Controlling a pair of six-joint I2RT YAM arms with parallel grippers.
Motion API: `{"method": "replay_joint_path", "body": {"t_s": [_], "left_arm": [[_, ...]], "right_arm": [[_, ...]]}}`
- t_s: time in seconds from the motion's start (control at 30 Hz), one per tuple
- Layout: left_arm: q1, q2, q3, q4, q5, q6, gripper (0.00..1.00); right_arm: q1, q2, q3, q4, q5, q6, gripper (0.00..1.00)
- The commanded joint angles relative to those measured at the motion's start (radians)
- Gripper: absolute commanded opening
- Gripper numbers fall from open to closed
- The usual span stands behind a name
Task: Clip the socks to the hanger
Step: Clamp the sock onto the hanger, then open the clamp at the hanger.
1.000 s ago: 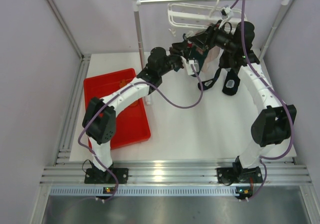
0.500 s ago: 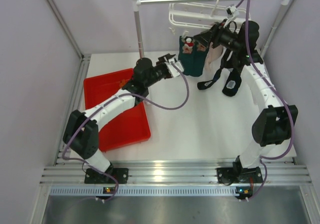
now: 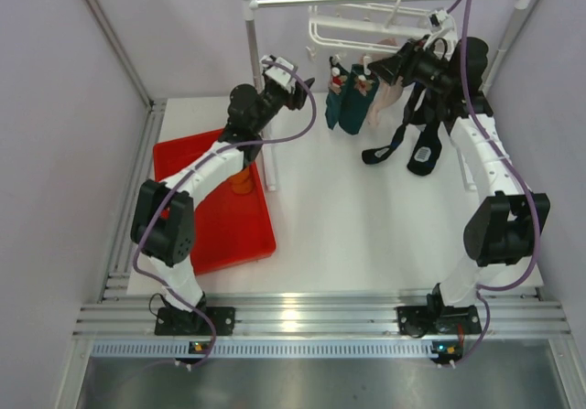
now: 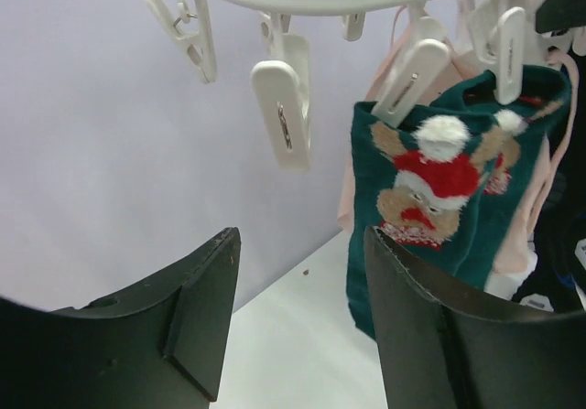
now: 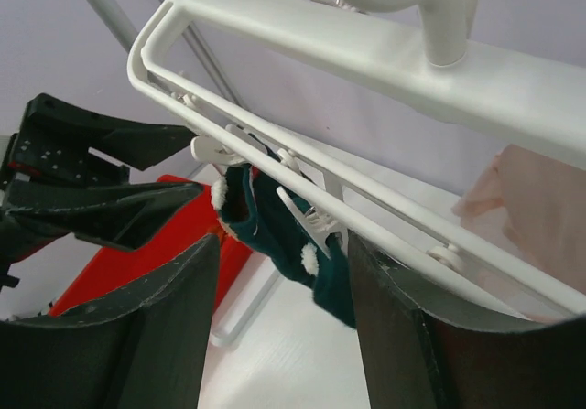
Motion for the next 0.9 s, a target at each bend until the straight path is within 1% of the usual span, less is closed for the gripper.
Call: {"method": "replay_joint_path", "body": {"t_s": [0.0, 0.17, 0.23, 0.33, 0.37, 0.53, 0.73, 0.87], "left_arm": [[-0.003, 0.060, 0.111, 0.135, -0.002, -0.089, 0.62], [-0.001, 0.144, 0.226, 0.144, -0.015, -0.112, 0.63], [-0.001, 0.158, 0.241, 0.164, -0.011, -0.115, 0.62], [-0.001, 0.172, 0.255, 0.173, 0.023, -0.115, 0.57], [-0.001, 0.172, 0.250, 0.181, 0.034, -0.113, 0.53], [0.002, 0.152, 0.212, 0.204, 0.133, -0.104, 0.47], [0.004, 0.081, 0.100, 0.195, 0.218, -0.050, 0.52], [0.008, 0.037, 0.031, 0.180, 0.235, -0.047, 0.57]], "right_arm": [[-0.024, -0.043, 0.037, 0.013, -0.007, -0.017, 0.57], [-0.027, -0.046, 0.032, 0.013, -0.011, -0.015, 0.57], [-0.032, -0.048, 0.030, 0.010, -0.013, -0.018, 0.57], [-0.037, -0.048, 0.030, 0.006, -0.013, -0.018, 0.57], [-0.038, -0.046, 0.029, 0.006, -0.013, -0.020, 0.57], [-0.046, -0.043, 0.032, 0.008, -0.008, -0.022, 0.57], [-0.049, -0.048, 0.029, 0.014, -0.011, -0.018, 0.57], [-0.050, -0.051, 0.027, 0.013, -0.018, -0.020, 0.57]]}}
